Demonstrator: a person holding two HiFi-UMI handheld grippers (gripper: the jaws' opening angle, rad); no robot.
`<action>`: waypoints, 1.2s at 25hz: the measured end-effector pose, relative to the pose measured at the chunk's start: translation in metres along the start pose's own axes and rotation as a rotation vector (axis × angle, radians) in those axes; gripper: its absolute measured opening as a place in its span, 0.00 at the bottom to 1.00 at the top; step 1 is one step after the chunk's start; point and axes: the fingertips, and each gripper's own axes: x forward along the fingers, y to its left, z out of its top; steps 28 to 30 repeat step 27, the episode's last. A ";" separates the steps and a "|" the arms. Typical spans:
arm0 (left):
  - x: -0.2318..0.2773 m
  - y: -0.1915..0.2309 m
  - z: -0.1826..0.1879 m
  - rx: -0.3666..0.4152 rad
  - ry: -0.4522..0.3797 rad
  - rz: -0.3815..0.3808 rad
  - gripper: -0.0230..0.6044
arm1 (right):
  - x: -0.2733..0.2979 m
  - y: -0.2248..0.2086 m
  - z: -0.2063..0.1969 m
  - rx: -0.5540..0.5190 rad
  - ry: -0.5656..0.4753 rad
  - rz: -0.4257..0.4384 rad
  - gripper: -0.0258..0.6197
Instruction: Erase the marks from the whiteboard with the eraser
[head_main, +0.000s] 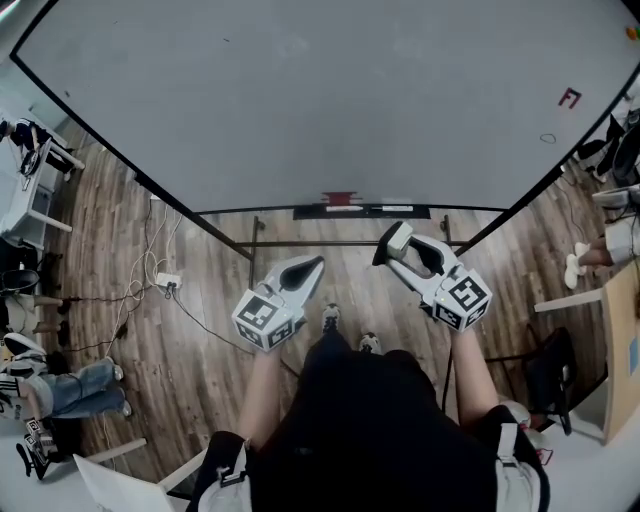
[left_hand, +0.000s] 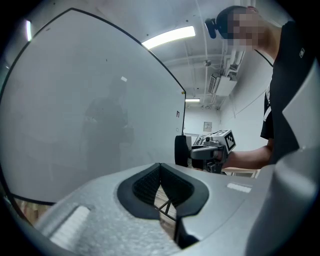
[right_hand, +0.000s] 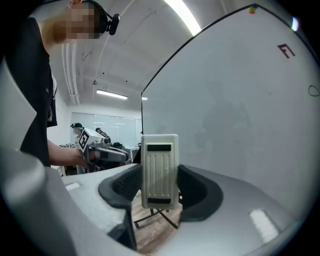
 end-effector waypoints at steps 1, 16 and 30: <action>-0.002 -0.004 -0.002 -0.003 0.001 0.003 0.05 | -0.003 0.002 -0.002 0.003 -0.001 0.003 0.40; 0.004 -0.034 -0.008 -0.008 -0.004 0.011 0.05 | -0.025 0.011 -0.018 0.011 0.016 0.046 0.40; 0.017 -0.029 -0.001 0.000 -0.010 0.009 0.05 | -0.022 0.002 -0.019 0.018 0.025 0.054 0.40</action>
